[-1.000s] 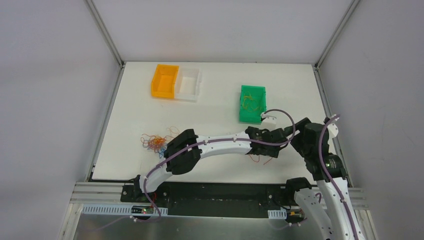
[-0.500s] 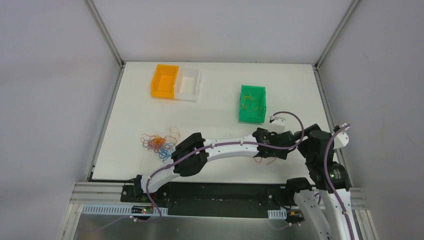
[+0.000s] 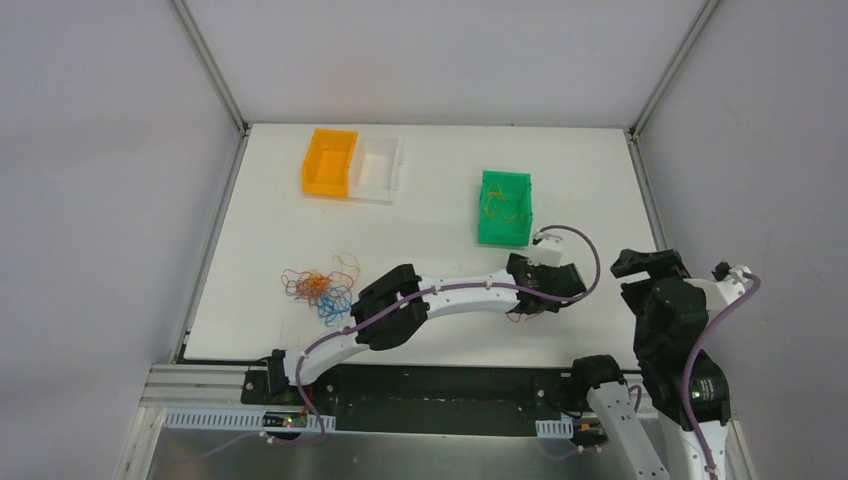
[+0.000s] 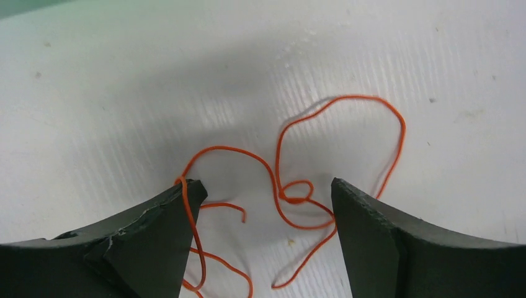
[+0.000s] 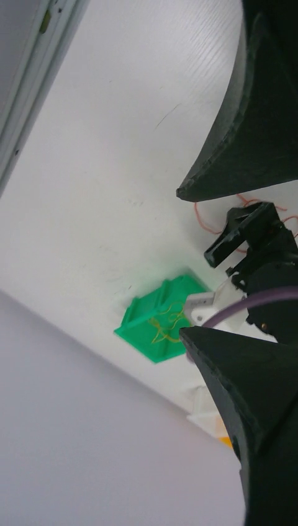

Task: Untangle the cables

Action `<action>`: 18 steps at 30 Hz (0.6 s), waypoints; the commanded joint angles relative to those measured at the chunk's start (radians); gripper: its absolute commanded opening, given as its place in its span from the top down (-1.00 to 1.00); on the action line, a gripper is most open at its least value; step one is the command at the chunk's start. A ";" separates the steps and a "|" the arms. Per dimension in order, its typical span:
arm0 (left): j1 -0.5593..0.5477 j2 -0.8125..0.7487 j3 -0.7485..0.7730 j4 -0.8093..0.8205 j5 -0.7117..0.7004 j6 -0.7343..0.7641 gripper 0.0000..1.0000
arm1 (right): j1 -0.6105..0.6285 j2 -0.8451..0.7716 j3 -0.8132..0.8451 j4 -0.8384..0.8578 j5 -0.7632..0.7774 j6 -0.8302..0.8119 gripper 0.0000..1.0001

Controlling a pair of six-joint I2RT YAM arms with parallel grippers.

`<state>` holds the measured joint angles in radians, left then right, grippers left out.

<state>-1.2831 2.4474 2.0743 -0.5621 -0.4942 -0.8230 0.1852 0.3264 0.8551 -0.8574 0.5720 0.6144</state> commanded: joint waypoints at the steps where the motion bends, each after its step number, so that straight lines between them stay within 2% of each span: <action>1: 0.030 0.091 -0.049 -0.105 0.035 0.002 -0.54 | 0.005 0.005 0.084 0.086 0.046 -0.041 -0.54; 3: 0.041 0.086 -0.066 -0.104 0.039 0.001 -0.36 | 0.005 0.002 0.095 0.100 0.051 -0.052 -0.54; 6: 0.046 0.058 -0.096 -0.104 0.018 0.020 0.30 | 0.005 0.016 0.102 0.102 0.048 -0.057 -0.54; 9: 0.047 0.011 -0.137 -0.104 0.016 0.040 0.79 | 0.005 0.027 0.095 0.100 0.046 -0.056 -0.54; 11: 0.047 -0.033 -0.173 -0.104 0.025 0.053 1.00 | 0.006 0.028 0.090 0.102 0.043 -0.052 -0.54; 18: 0.097 -0.306 -0.416 -0.102 0.056 0.098 1.00 | 0.005 0.043 0.043 0.130 -0.050 -0.058 -0.51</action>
<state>-1.2301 2.2803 1.8008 -0.5198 -0.5037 -0.7895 0.1860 0.3412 0.9245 -0.7826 0.5842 0.5797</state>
